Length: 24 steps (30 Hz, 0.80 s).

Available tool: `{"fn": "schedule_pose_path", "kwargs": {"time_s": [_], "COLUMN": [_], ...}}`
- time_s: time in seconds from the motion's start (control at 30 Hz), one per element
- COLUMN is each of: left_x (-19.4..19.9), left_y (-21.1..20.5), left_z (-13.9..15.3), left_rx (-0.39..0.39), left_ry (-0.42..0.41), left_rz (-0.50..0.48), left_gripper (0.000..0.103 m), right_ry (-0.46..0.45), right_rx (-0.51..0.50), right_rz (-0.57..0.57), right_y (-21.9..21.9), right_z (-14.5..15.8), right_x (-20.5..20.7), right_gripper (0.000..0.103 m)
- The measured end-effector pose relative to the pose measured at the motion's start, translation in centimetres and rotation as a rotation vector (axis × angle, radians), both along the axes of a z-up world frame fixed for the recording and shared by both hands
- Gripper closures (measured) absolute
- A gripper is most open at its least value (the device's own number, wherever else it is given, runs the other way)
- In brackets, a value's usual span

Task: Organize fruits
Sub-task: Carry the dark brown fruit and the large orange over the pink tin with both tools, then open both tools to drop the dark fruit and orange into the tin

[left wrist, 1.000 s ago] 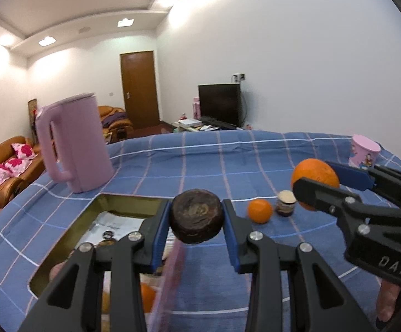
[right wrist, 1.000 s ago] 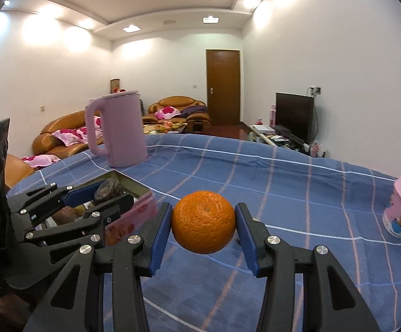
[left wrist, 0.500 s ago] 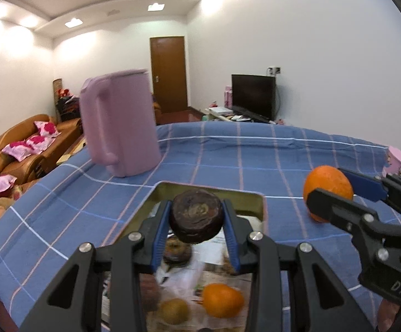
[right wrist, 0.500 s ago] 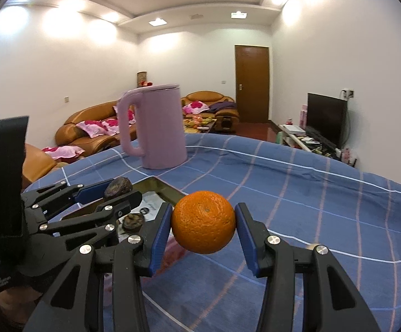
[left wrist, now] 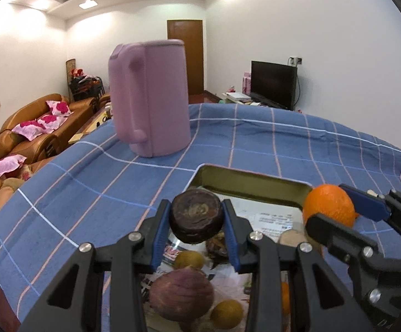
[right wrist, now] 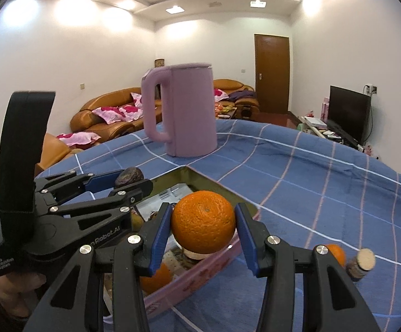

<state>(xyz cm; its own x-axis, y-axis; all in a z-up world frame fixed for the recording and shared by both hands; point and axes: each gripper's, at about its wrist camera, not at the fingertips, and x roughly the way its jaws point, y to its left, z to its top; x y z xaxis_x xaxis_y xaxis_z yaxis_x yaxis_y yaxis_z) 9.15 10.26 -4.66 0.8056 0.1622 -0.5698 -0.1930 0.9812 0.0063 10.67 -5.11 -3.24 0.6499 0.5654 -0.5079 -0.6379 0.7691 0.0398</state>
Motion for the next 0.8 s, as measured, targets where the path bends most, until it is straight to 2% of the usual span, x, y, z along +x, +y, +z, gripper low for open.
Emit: {"fn": "schedule_pose_path", "kwargs": {"time_s": [0.53,0.8], "left_x": [0.6,0.7], "left_y": [1.3,1.3], "left_z": [-1.2,-1.4], "left_rx": [-0.004,0.002], "left_ry": [0.055,0.067], "left_rz": [0.018,0.022], "left_gripper": [0.065,0.064], "right_ry": [0.044,0.078], "right_rx": [-0.071,-0.073], "right_rz": [0.051,0.074], "right_y": [2.3,2.5], "right_z": [-1.9,-2.2], "right_x": [0.6,0.9], "right_gripper": [0.054,0.054]}}
